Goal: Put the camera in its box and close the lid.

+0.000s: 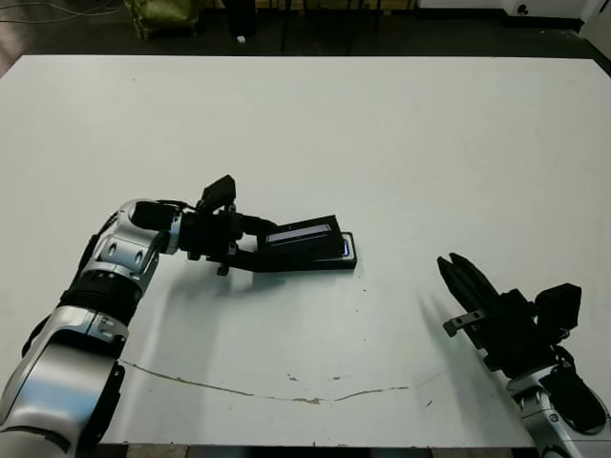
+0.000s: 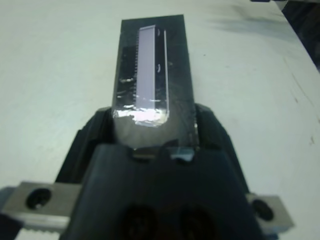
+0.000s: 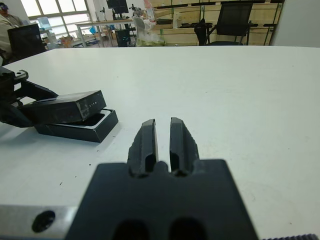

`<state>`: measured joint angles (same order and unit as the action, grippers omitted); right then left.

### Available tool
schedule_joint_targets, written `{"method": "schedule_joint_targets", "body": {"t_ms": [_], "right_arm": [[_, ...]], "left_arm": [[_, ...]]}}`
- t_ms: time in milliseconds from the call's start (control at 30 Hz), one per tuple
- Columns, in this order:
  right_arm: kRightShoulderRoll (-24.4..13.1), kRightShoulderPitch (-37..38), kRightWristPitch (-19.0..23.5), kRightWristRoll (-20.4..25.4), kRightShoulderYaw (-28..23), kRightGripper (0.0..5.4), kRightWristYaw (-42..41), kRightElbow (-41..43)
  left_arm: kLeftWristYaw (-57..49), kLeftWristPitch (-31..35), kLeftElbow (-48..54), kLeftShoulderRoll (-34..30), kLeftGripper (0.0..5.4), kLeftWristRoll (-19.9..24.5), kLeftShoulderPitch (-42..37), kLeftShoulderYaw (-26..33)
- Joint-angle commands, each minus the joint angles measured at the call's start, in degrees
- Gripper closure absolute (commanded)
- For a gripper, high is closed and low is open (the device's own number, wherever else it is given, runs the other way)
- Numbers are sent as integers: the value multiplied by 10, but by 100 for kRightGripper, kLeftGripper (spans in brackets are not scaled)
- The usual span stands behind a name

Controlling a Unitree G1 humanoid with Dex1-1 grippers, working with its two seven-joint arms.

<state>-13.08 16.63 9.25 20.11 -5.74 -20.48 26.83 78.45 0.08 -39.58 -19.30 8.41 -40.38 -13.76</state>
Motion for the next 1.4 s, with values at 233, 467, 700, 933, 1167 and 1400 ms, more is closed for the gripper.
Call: {"method": "schedule_joint_targets", "body": {"t_ms": [233,467,700,933,1167,1400], "right_arm": [[-9,2,-12,-2,-11,540,-14,-24],[-7,1,-29,-1,-11,540,-24,-36],[-7,3,-26,-1,-11,540,-20,-35],[-7,7,-25,4,-13,540,-21,-33],[-7,8,-25,4,-12,540,-20,-29],[-7,10,-32,5,-12,540,-24,-32]], "left_arm": [[9,-20,-7,22,304,-13,21,-19],[-1,-22,-17,20,304,-23,17,-21],[-11,-39,-34,32,304,-35,9,-28],[-35,-28,-31,41,304,-55,3,-44],[-53,-32,-19,47,304,-86,-6,-69],[-50,-23,-29,62,304,-99,-31,-85]]}}
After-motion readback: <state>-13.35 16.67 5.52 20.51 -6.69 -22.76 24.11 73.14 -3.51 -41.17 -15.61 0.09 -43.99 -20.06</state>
